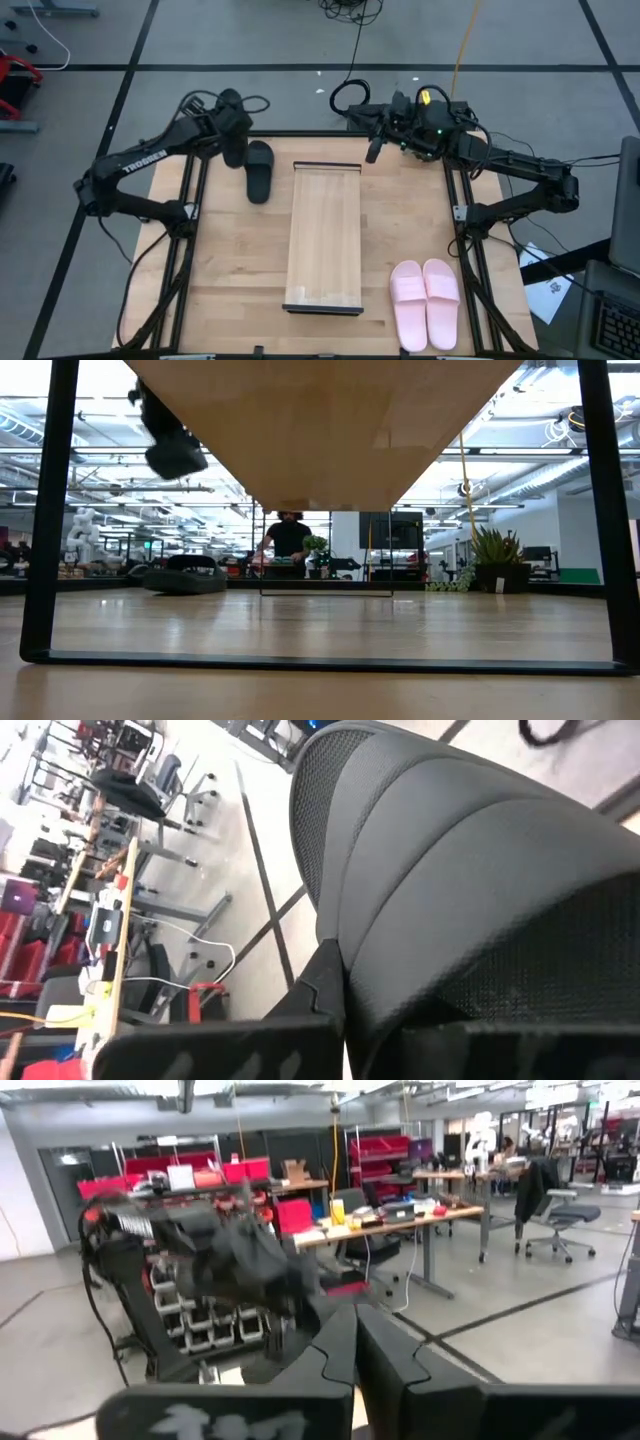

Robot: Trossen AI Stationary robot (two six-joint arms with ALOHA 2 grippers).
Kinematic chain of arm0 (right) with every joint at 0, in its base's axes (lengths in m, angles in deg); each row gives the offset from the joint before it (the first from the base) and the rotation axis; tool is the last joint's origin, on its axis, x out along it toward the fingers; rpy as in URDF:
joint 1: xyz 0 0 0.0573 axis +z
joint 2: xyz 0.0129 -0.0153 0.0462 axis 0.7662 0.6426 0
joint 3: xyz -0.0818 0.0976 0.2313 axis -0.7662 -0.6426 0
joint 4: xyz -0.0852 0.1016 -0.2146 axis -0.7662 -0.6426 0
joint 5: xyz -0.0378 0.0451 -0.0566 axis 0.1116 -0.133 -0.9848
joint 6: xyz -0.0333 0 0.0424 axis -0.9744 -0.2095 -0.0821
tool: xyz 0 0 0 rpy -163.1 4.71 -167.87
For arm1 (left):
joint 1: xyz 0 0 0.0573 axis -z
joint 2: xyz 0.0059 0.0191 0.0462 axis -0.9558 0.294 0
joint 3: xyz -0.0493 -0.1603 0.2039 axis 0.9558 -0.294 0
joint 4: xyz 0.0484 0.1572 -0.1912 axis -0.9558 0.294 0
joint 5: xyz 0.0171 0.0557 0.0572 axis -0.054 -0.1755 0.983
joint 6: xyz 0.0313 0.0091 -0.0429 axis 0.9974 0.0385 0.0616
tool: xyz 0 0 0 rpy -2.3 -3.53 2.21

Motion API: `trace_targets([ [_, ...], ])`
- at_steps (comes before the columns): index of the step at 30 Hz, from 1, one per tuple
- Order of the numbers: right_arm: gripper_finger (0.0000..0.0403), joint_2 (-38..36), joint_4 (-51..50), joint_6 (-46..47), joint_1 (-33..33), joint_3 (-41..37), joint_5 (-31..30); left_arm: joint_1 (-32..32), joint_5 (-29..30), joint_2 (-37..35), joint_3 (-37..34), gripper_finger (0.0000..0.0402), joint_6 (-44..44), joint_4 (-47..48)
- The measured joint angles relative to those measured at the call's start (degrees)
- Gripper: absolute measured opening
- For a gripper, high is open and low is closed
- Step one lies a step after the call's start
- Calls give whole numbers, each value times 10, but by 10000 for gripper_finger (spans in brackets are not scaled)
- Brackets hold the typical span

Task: Pick and place slides into the shelf
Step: Put the left black slipper on the shelf

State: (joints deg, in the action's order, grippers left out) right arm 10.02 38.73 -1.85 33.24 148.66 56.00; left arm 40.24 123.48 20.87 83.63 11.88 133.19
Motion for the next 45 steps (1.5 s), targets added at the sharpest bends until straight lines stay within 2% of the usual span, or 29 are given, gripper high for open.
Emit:
trace_targets([
  [5, 0, 9, -37, 1, 0, 0, 5, 26, -7, 30, 110, 0, -66, 96],
  [7, 0, 18, -41, 2, 0, 0, 39, 40, -15, 51, 150, 0, -92, 136],
  [12, 0, 59, 8, 2, 0, 0, 103, 79, -45, 127, 247, 0, -142, 212],
  [17, 0, 86, 1, -9, -3, 0, 105, 112, -76, 206, 340, 0, -199, 309],
  [23, 0, 79, -43, -42, -25, 0, 104, 144, -110, 239, 411, 0, -217, 304],
  [31, 1, 68, -88, -65, -68, 0, 107, 155, -110, 240, 456, 0, -257, 305],
  [34, 11, 69, -95, -28, -82, 0, 170, 149, -107, 241, 456, 0, -264, 305],
  [38, 43, 76, -91, 52, -89, 0, 254, 131, -106, 241, 456, 0, -287, 305],
  [42, 86, 75, -80, 99, -80, 0, 255, 110, -99, 241, 456, 0, -325, 302],
  [45, 117, 76, -29, 138, -72, 0, 255, 98, -96, 241, 456, 0, -334, 272],
])
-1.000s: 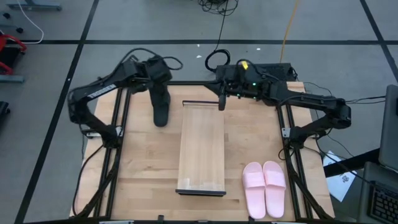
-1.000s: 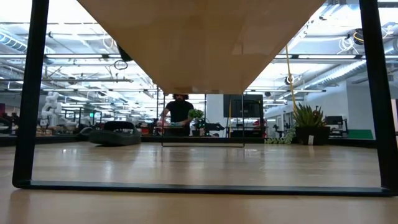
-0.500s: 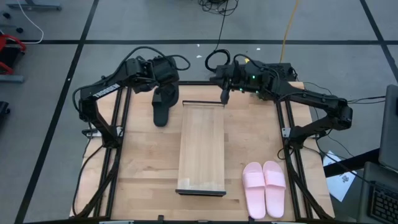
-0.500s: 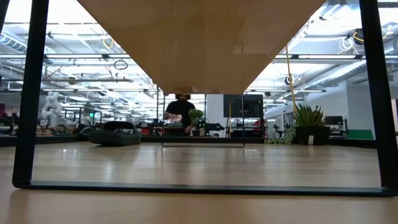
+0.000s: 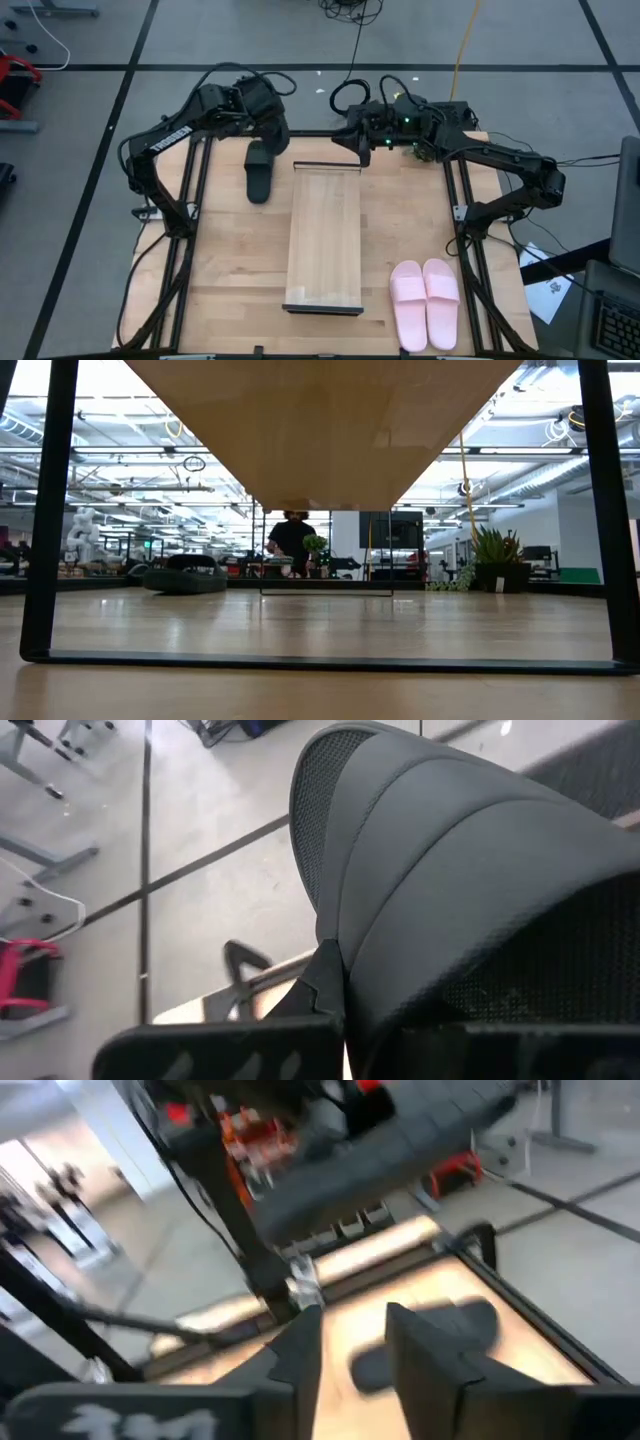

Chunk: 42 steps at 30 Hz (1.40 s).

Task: Pick and place slides into the shelf
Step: Put the left black slipper on the shelf

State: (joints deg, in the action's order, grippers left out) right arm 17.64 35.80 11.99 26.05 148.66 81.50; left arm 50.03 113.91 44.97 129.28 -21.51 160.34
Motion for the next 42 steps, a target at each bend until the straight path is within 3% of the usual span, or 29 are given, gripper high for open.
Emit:
trace_targets([
  [4, 147, 8, 103, 60, 15, 1, -7, -13, 2, 5, 0, 0, 1, -74],
  [14, 171, 75, 181, 73, 51, 0, -170, -57, -3, 14, 0, 0, 8, -197],
  [20, 174, 105, 249, 84, 52, 0, -170, -74, 0, 24, 0, 0, 2, -195],
  [42, 175, 111, 238, 77, 10, 0, -212, -75, 6, 53, 0, 0, 15, -213],
])
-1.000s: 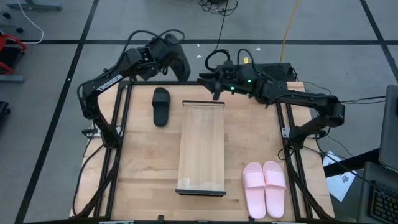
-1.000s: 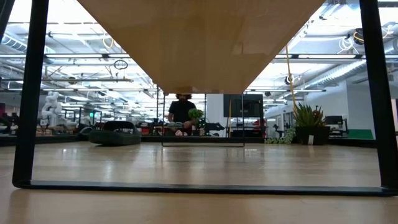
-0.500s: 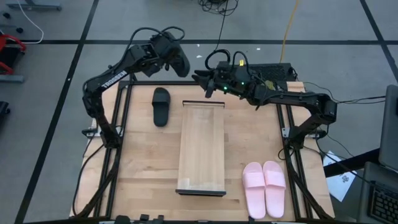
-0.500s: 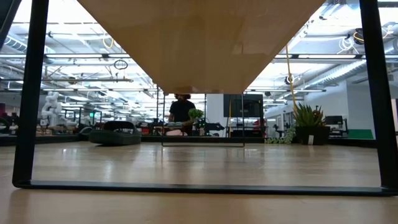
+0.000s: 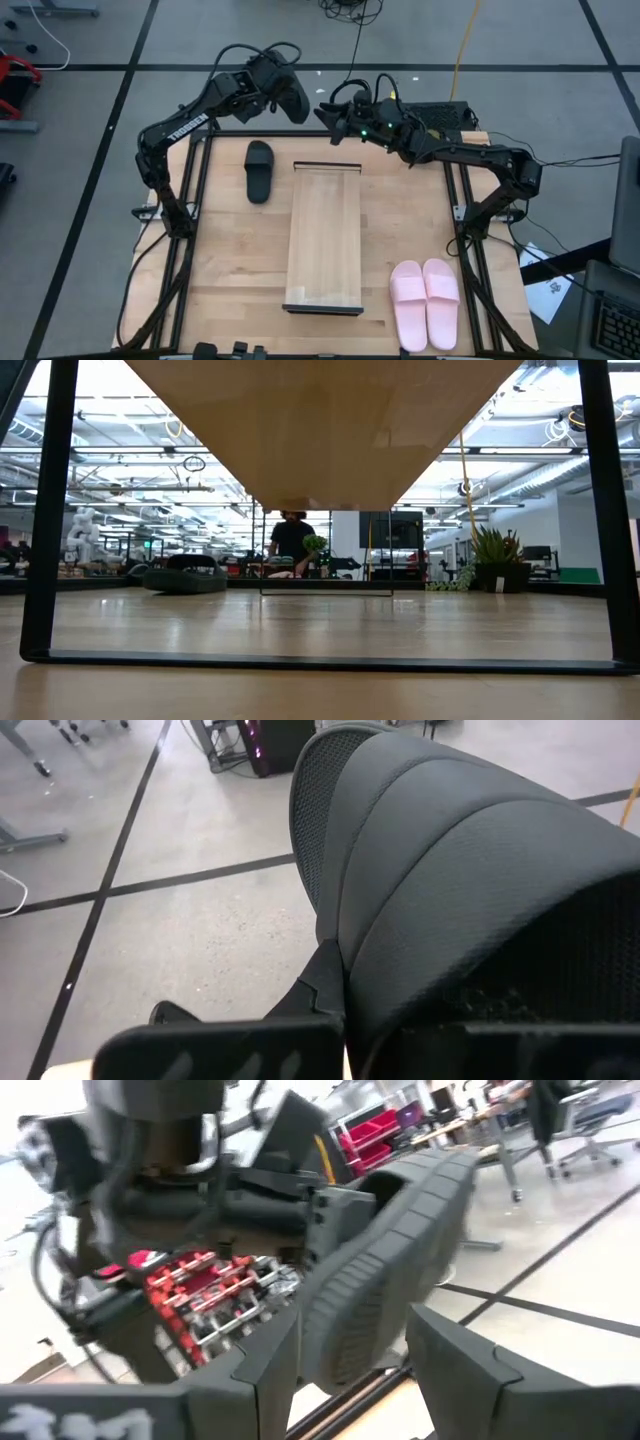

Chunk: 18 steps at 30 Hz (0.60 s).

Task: Pick and place slides into the shelf
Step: Put the left black slipper on the shelf

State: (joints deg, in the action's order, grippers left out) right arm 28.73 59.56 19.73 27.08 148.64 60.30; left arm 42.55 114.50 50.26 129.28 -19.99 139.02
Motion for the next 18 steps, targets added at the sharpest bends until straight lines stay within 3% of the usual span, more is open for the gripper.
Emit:
trace_targets([
  [7, 175, 1, 3, 8, 1, 0, 0, 0, 0, 0, 0, 0, 28, -53],
  [18, 175, 1, 17, 25, 0, 0, 0, 1, 23, 2, 0, 0, 36, -56],
])
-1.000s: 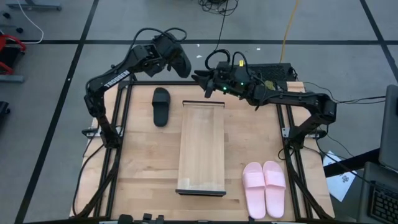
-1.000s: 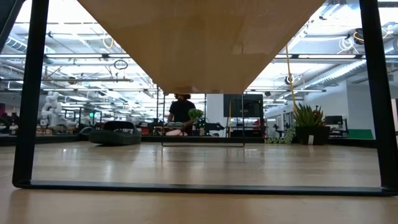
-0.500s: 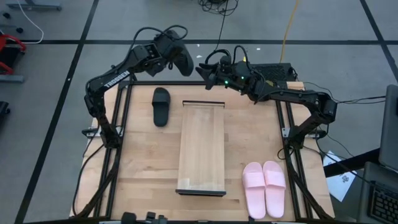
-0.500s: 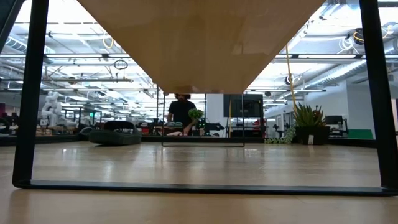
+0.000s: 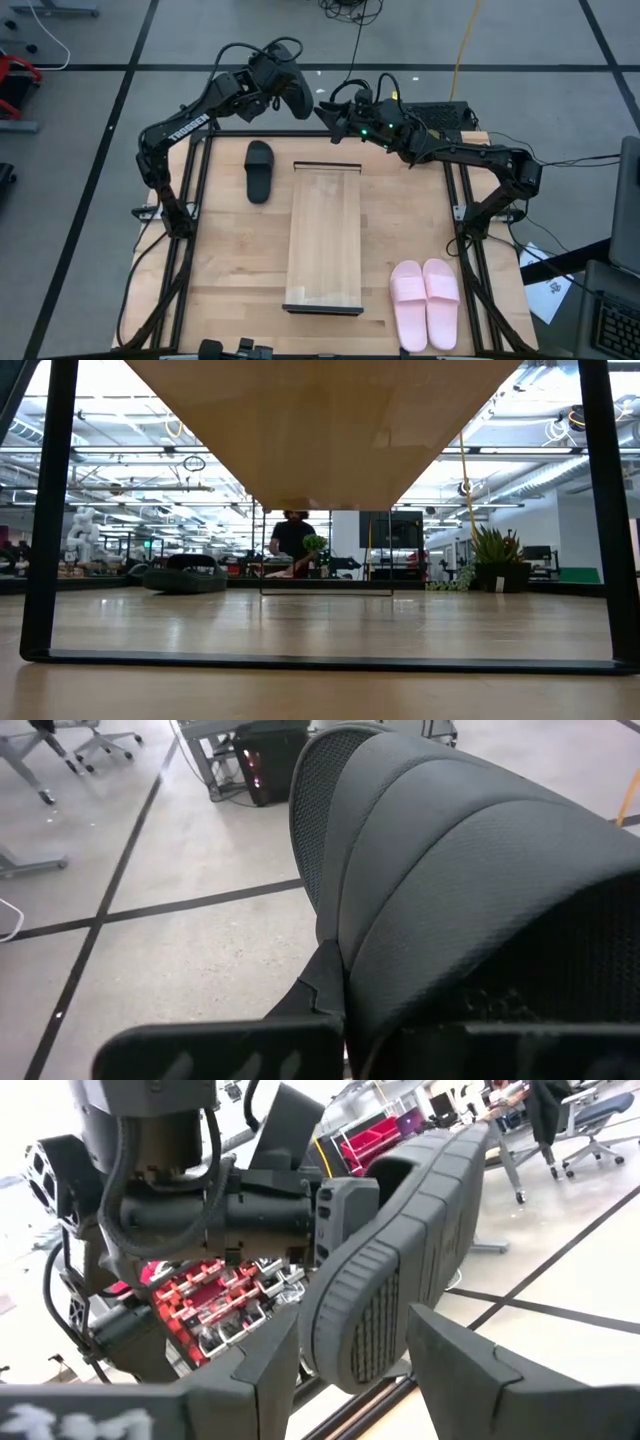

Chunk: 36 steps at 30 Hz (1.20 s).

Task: Pick and place slides into the shelf
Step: Put the left black slipper on the shelf

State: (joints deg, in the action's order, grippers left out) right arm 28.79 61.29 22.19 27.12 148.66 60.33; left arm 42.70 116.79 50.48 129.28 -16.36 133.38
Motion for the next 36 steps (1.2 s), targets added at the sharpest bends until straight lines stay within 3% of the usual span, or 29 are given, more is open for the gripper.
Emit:
trace_targets([
  [7, 177, 25, 21, 26, 0, 1, 3, 6, 25, 16, 0, 0, 7, -2],
  [12, 206, 49, 43, 45, 0, 0, 14, 15, 58, 34, 0, 0, 33, -3],
  [19, 244, 49, 39, 37, -10, 0, 2, 16, 60, 37, 0, 0, 43, -8],
  [30, 247, 48, 9, 36, -27, 0, -3, 16, 48, 37, 0, 0, 61, -5],
  [36, 247, 51, 11, 48, -27, 1, -1, 16, 40, 37, 0, 0, 81, -48],
])
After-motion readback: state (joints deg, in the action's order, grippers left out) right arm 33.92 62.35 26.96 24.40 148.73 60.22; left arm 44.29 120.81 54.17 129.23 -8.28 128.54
